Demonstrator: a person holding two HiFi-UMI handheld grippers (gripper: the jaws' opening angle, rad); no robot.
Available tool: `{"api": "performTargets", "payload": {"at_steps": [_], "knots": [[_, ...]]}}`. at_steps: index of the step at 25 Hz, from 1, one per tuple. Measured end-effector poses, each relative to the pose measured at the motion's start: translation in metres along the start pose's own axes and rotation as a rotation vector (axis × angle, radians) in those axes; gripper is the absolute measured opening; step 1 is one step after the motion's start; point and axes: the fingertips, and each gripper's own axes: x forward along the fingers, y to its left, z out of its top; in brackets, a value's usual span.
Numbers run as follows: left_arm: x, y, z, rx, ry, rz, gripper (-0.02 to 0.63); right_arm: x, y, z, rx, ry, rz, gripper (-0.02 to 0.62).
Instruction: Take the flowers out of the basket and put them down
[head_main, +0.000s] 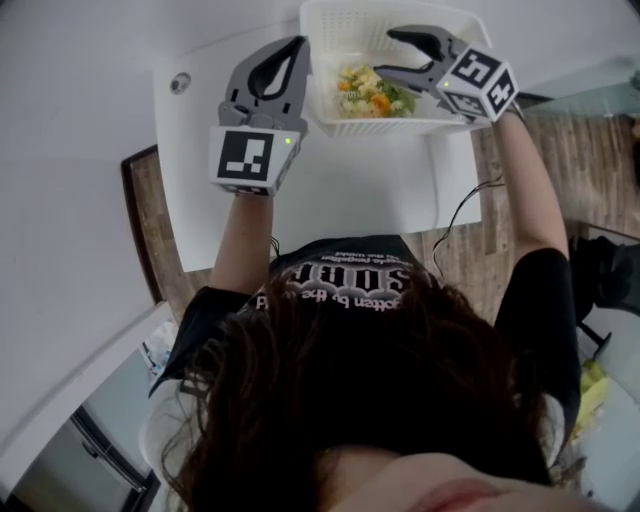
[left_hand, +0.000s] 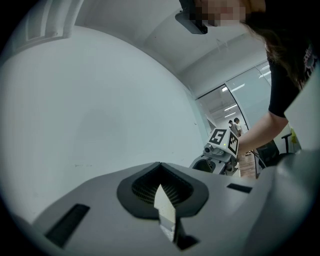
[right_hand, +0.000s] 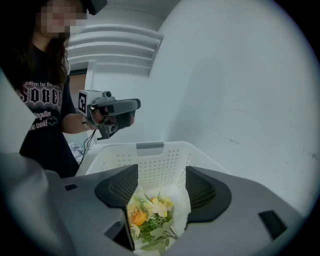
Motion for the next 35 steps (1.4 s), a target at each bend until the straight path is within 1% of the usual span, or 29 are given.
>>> {"api": "performTargets", "payload": {"at_steps": [7, 11, 14, 18, 23, 27, 31, 35], "knots": [[0.007, 0.005, -0.009, -0.007, 0.017, -0.008, 0.000, 0.030, -0.009, -0.035, 0.014, 0.095, 0.077, 0.330], [0.008, 0.012, -0.014, -0.019, 0.030, 0.001, 0.000, 0.048, -0.009, -0.049, 0.028, 0.115, 0.127, 0.344], [0.008, 0.017, -0.020, -0.014, 0.046, 0.008, 0.000, 0.063, -0.005, -0.068, 0.044, 0.162, 0.149, 0.347], [0.007, 0.021, -0.026, -0.019, 0.057, 0.015, 0.000, 0.075, 0.003, -0.092, 0.091, 0.206, 0.177, 0.351], [0.008, 0.024, -0.032, -0.018, 0.065, 0.016, 0.000, 0.083, 0.008, -0.109, 0.106, 0.244, 0.205, 0.357], [0.011, 0.023, -0.034, -0.020, 0.070, 0.013, 0.000, 0.087, 0.019, -0.124, 0.094, 0.298, 0.238, 0.359], [0.011, 0.024, -0.035, -0.022, 0.069, 0.015, 0.000, 0.091, 0.030, -0.144, 0.058, 0.376, 0.272, 0.364], [0.010, 0.022, -0.037, -0.010, 0.075, 0.013, 0.000, 0.097, 0.041, -0.158, 0.030, 0.426, 0.292, 0.363]]}}
